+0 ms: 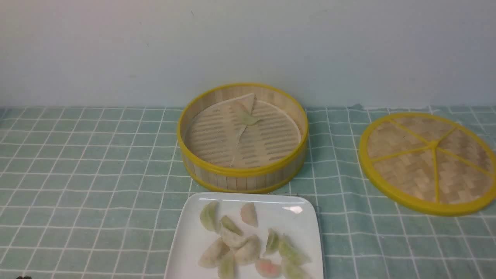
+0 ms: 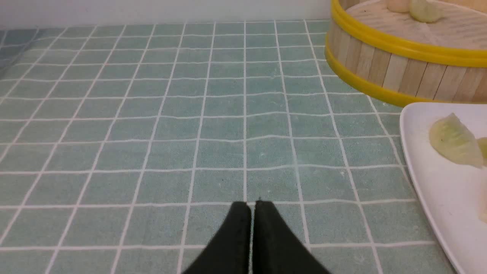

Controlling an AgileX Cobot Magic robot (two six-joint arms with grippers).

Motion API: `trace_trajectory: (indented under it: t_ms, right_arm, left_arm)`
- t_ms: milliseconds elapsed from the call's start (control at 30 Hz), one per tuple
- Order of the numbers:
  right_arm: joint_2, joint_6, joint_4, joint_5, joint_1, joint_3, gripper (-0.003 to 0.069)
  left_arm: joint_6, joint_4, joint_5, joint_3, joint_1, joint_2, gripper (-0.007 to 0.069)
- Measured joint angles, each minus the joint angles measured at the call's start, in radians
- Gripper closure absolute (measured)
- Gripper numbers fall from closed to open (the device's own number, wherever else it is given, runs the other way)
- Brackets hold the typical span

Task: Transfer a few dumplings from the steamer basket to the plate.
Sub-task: Use the left arm to grab a dumpling from the steamer

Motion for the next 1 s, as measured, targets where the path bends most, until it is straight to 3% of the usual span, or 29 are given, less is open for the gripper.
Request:
trace_trajectory:
  t_ms: [667, 733, 833, 933, 1000]
  right_arm:
    - [0.000, 0.000, 0.000, 0.000, 0.000, 0.000, 0.0673]
    - [0.000, 0.000, 0.000, 0.000, 0.000, 0.000, 0.0673]
    - [0.000, 0.000, 0.007, -0.001, 0.000, 0.000, 0.0673]
    - [0.000, 0.025, 0.075, -0.043, 0.001, 0.004, 0.0673]
    - [0.000, 0.131, 0.308, -0.155, 0.002, 0.005, 0.0673]
  left_arm:
    - [-0.006, 0.002, -0.005, 0.001, 0.000, 0.000, 0.0631]
    - [-0.025, -0.022, -0.030, 0.004, 0.000, 0.000, 0.0631]
    - [-0.116, -0.169, -0.153, 0.006, 0.000, 0.000, 0.0631]
    - [-0.156, -0.260, -0.248, 0.006, 0.000, 0.000, 0.0631]
    - [-0.182, -0.372, -0.389, 0.006, 0.000, 0.000, 0.0631]
